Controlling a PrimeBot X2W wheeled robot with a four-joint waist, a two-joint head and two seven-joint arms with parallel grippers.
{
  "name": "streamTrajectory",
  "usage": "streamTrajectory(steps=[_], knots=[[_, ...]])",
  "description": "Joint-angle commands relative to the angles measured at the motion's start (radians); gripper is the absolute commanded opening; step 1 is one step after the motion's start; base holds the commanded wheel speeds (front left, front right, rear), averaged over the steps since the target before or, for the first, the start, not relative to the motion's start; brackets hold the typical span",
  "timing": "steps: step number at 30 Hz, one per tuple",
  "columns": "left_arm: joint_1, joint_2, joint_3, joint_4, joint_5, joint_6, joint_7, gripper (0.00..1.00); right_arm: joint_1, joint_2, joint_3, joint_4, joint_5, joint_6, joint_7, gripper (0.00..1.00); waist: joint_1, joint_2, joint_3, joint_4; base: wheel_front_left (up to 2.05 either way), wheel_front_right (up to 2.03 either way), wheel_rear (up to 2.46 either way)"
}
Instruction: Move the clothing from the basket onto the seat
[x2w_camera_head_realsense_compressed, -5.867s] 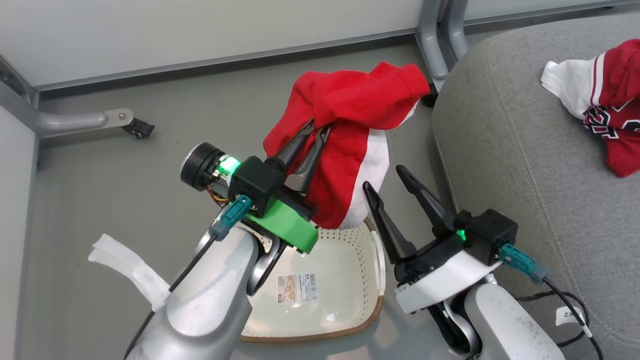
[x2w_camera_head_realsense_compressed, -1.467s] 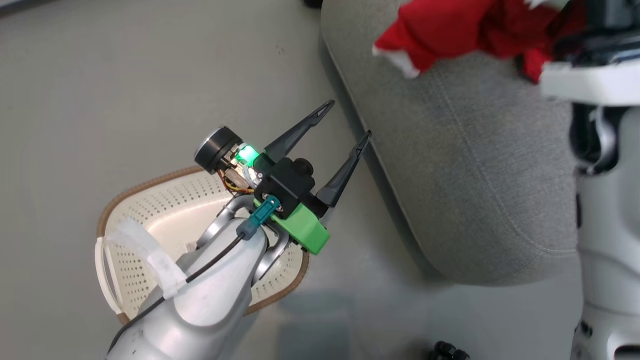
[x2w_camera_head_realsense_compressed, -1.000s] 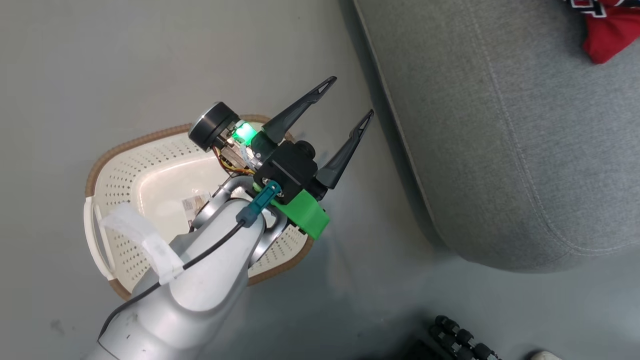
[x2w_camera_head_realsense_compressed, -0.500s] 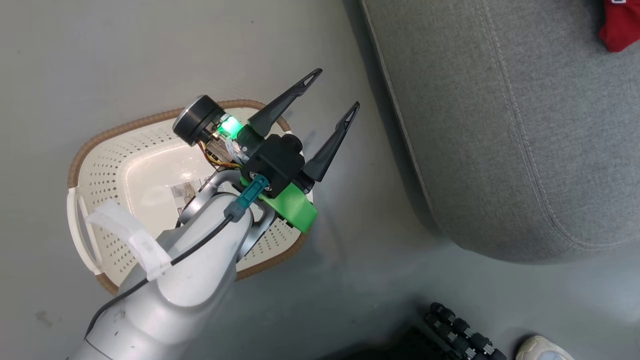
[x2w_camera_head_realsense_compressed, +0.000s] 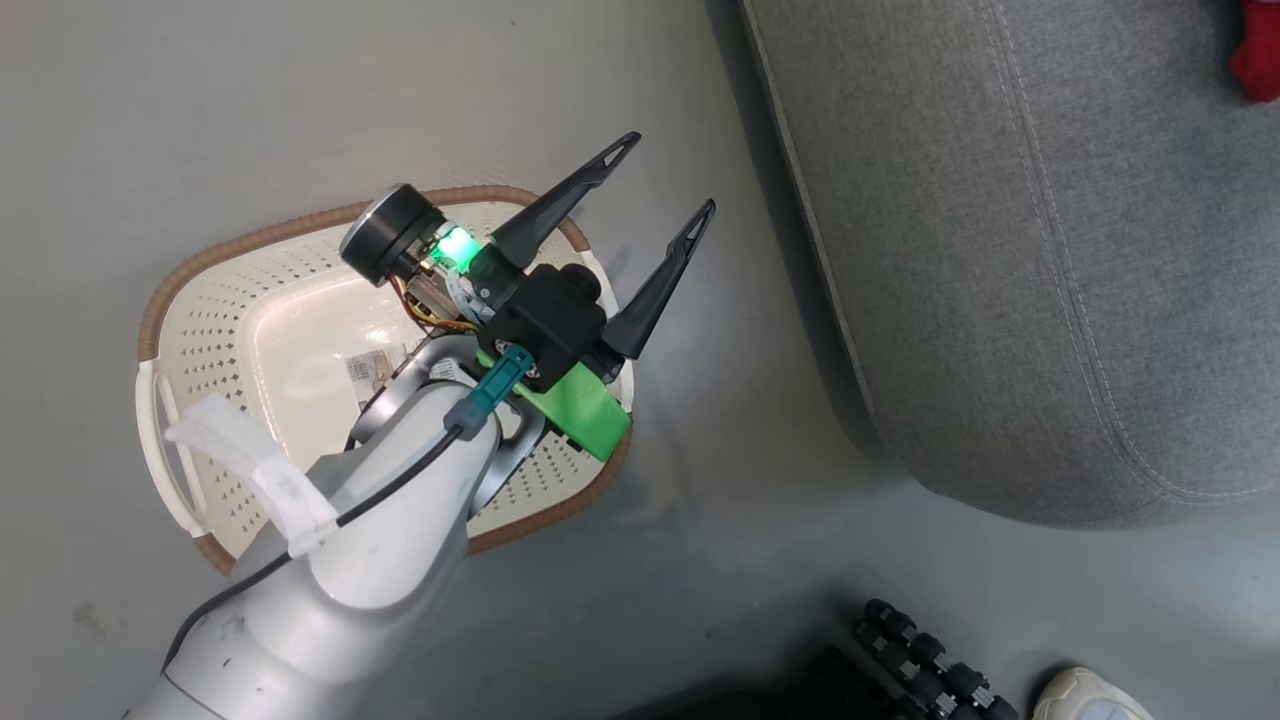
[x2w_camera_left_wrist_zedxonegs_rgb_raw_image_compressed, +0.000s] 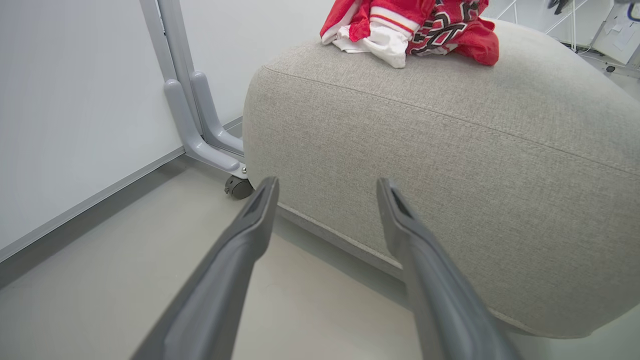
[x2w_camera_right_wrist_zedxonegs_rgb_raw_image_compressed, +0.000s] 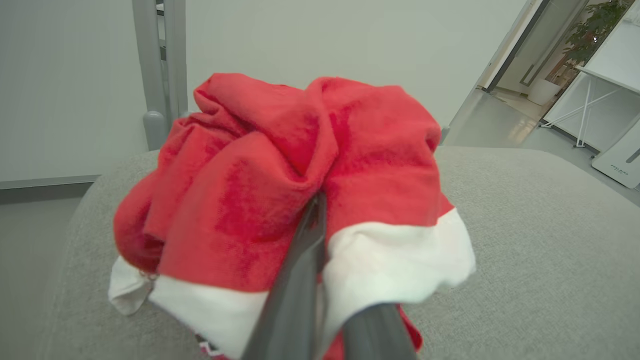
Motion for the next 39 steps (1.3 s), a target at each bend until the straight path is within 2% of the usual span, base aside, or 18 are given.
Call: streamTrajectory(steps=[1,5,6,7,8,16,24,30,39], knots=[[-0.010,0.007,0.003,0.001,-0.007,-0.004,0.000,1.00,0.016,0.007,0.003,0.015,-0.007,-0.001,-0.002,0.00,0.0000,-0.0001,-0.001,0.001,0.00,0.00,0.00],[-0.005,0.007,0.006,0.004,-0.008,-0.003,0.000,1.00,0.026,0.019,-0.005,0.033,-0.011,-0.001,-0.002,0.00,0.0000,-0.0001,-0.011,0.002,0.00,0.00,0.00],[-0.002,0.007,0.007,0.004,-0.009,-0.002,0.000,1.00,0.027,0.022,-0.008,0.030,-0.012,-0.001,-0.002,0.11,0.0000,-0.0001,-0.015,0.001,0.00,0.00,0.00],[0.001,0.008,0.008,0.003,-0.010,0.000,0.000,1.00,0.028,0.025,-0.011,0.024,-0.014,-0.001,-0.002,0.36,0.0000,-0.0001,-0.020,0.001,0.00,0.00,0.00],[0.005,0.007,0.011,0.002,-0.011,0.003,0.000,1.00,0.033,0.028,-0.013,0.017,-0.017,-0.001,-0.002,1.00,0.0000,-0.0001,-0.027,0.000,0.00,0.00,0.00],[0.052,0.000,0.043,-0.007,-0.029,0.017,0.000,1.00,0.114,0.058,-0.039,-0.036,-0.026,-0.001,-0.002,1.00,0.0000,-0.0001,-0.113,-0.008,0.00,0.00,0.00],[0.119,-0.010,0.088,-0.014,-0.048,0.025,0.000,1.00,0.273,0.082,-0.054,-0.112,-0.027,-0.001,-0.002,1.00,0.0000,-0.0001,-0.228,0.003,0.00,0.00,0.00],[0.195,-0.021,0.143,-0.025,-0.066,0.041,0.000,1.00,0.387,0.117,-0.018,-0.204,-0.027,-0.001,-0.002,1.00,0.0000,-0.0001,-0.321,0.028,0.00,0.00,0.00],[0.307,-0.038,0.268,-0.059,-0.084,0.067,0.000,1.00,0.502,0.186,0.073,-0.322,-0.014,-0.001,-0.002,1.00,0.0000,-0.0001,-0.421,0.107,0.00,0.00,0.00]])
